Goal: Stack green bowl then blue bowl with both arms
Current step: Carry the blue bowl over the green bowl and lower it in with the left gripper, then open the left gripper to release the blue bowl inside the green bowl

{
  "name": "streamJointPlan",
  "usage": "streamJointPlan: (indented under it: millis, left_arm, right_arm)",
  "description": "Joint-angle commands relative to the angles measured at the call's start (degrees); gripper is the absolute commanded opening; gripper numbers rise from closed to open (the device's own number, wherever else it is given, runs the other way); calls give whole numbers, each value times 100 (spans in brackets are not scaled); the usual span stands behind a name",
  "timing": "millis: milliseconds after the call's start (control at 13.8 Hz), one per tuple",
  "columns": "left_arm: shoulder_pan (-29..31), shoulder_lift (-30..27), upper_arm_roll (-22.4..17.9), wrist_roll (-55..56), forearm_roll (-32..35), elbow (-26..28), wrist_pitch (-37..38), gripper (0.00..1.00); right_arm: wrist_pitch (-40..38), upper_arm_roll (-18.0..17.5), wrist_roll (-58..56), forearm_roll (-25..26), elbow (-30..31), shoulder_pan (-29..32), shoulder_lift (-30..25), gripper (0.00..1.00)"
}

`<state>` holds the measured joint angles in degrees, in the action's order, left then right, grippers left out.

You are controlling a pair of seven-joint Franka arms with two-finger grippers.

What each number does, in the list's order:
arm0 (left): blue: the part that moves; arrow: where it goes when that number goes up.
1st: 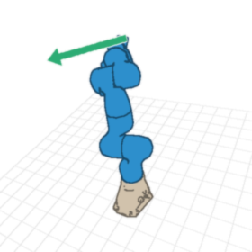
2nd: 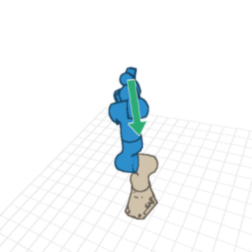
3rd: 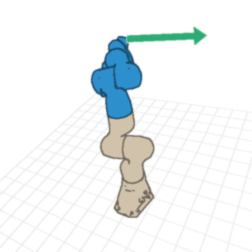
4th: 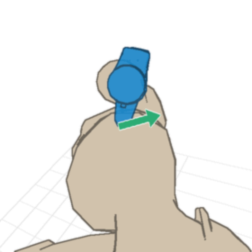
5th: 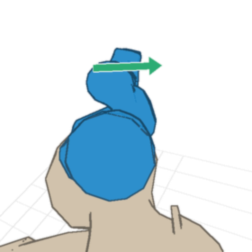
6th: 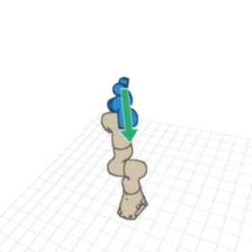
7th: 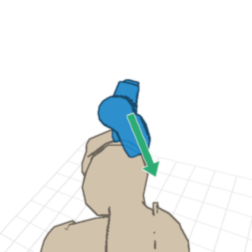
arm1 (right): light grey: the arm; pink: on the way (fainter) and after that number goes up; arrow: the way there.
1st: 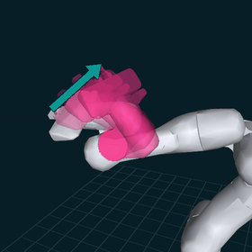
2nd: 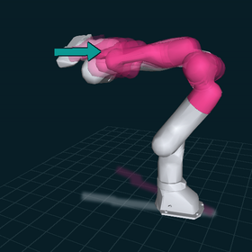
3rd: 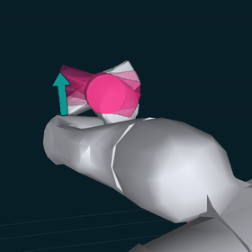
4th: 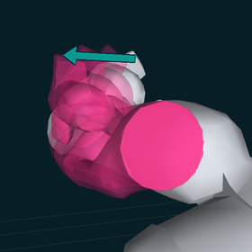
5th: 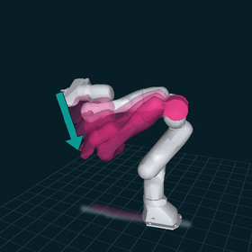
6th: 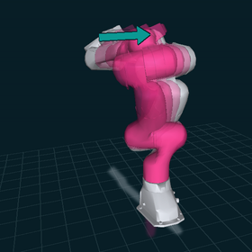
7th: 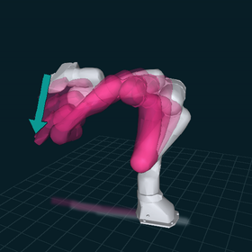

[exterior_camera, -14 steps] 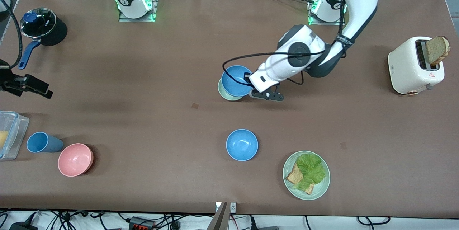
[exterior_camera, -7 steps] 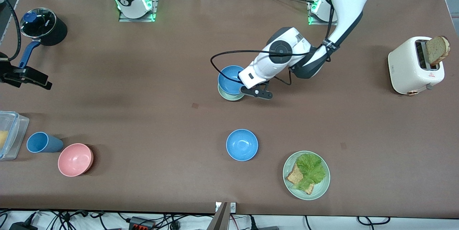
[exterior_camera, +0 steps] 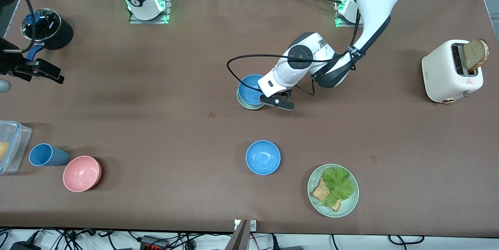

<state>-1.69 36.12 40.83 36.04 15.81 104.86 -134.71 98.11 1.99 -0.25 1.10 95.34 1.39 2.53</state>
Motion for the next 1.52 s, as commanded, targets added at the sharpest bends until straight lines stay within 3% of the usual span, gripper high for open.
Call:
streamJointPlan:
  millis: [0, 508, 1088, 1378, 1451]
  left_arm:
    - [-104, 167, -31, 43, 203, -220, -2, 1]
    - [-192, 246, -40, 52, 212, -370, 6, 1]
    - [-183, 299, -31, 34, 599, -352, 6, 3]
    - [-165, 282, -14, 122, 572, -370, 41, 32]
    - [-122, 247, -5, 131, 555, -396, 59, 34]
  right_arm:
    - [200, -155, -89, 294, 460, 37, -358, 100]
    - [-81, -102, -18, -40, 407, 98, -455, 100]
    - [-187, -102, -71, -40, 398, 98, -525, 100]
    - [-188, -120, -141, -14, 381, 90, -508, 100]
    - [-126, -155, -177, 30, 380, 64, -490, 100]
